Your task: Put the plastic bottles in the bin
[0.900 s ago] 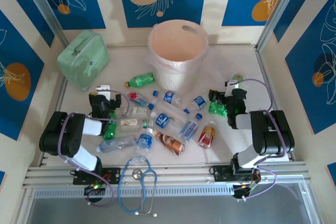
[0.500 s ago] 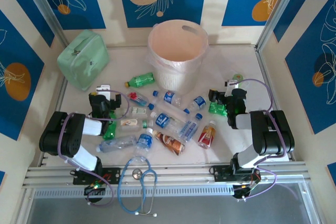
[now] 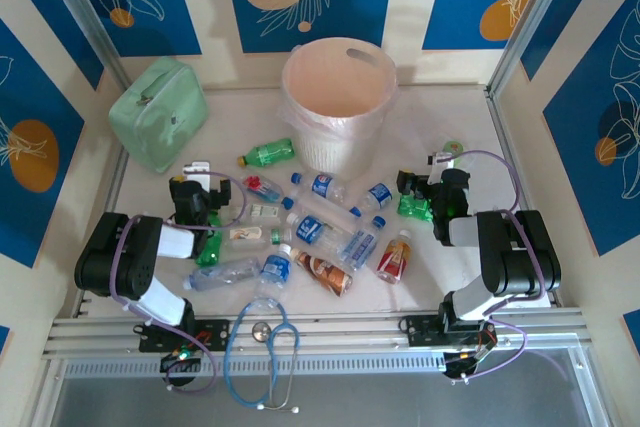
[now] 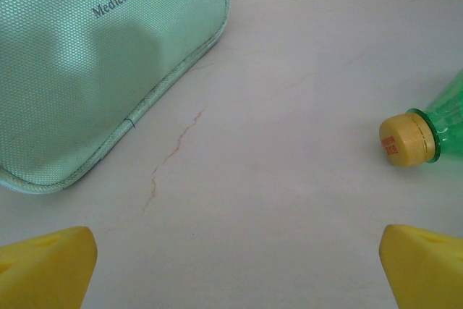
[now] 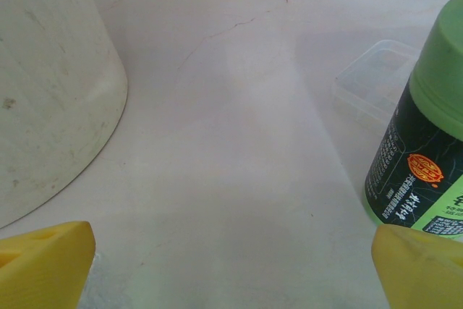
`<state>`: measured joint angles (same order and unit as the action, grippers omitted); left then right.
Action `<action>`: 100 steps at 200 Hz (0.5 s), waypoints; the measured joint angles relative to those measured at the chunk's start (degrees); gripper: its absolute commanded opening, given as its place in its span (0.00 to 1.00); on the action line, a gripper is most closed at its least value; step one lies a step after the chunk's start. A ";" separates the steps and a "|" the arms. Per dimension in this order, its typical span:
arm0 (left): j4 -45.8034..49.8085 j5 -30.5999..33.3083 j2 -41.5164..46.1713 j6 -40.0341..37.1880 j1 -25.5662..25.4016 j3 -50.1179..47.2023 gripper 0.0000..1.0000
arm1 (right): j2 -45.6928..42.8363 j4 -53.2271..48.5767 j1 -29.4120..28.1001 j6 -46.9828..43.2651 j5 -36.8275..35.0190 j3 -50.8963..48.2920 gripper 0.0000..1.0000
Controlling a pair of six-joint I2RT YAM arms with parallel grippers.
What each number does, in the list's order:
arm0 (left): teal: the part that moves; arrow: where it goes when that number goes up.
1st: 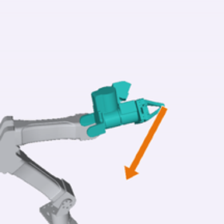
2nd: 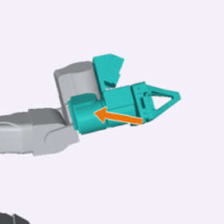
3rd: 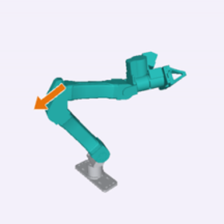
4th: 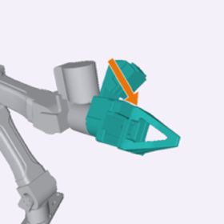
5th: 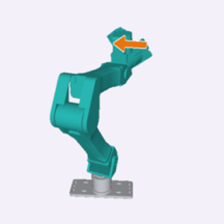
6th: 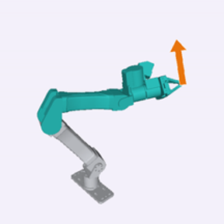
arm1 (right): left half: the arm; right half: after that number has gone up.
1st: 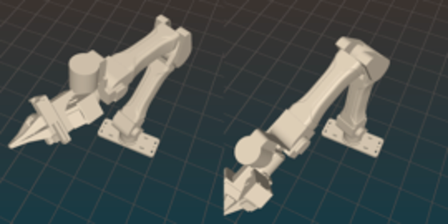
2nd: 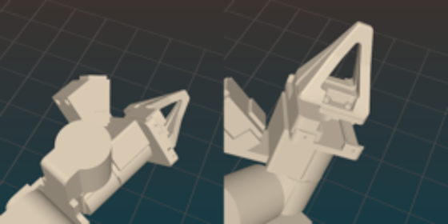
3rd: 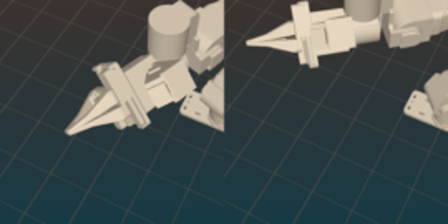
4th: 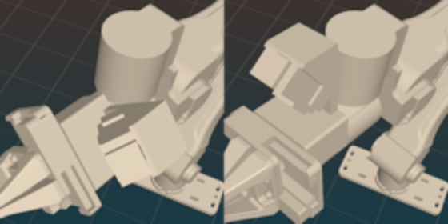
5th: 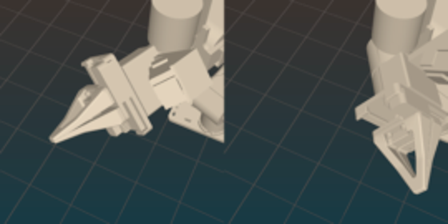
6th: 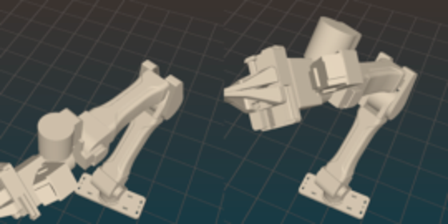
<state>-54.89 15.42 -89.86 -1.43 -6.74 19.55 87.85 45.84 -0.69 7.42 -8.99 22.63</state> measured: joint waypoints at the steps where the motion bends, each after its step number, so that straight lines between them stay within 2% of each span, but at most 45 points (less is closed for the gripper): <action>1: 0.00 0.00 0.00 0.00 0.00 0.00 1.00 | 0.00 0.02 0.00 0.00 0.00 0.00 0.99; 12: 0.15 0.02 0.07 0.00 -0.02 0.02 1.00 | -0.74 -2.60 -0.72 0.04 -2.25 0.81 0.99; 17: 0.61 0.04 0.22 -0.02 -0.02 0.11 1.00 | -1.81 -6.88 -1.36 0.28 -4.39 2.32 0.99; 26: 2.95 0.28 1.57 -0.46 -0.28 0.59 1.00 | -4.66 -17.14 -2.64 1.70 -7.78 7.10 0.99; 44: 16.85 4.20 8.46 -0.20 -2.58 5.81 1.00 | -10.43 -38.86 -3.98 7.87 -9.90 23.32 0.99; 57: 27.54 6.75 14.32 3.21 -3.63 13.44 0.98 | -15.17 -45.70 -4.13 13.51 -9.70 33.07 0.99; 79: 41.35 7.26 21.92 11.87 -4.42 27.47 0.92 | -23.17 -55.08 -2.34 23.61 -7.65 38.07 0.99; 92: 46.77 6.62 24.83 16.11 -5.27 32.89 0.91 | -23.32 -64.06 -2.75 28.06 -9.22 41.03 0.99; 100: 49.79 5.81 26.34 18.43 -6.51 34.80 0.91 | -21.90 -70.73 -5.07 30.36 -11.65 43.12 1.00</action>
<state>-5.10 21.23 -63.53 16.99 -13.26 54.35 65.95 -24.88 -5.76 37.78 -20.64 65.76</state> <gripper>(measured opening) 0.914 0.991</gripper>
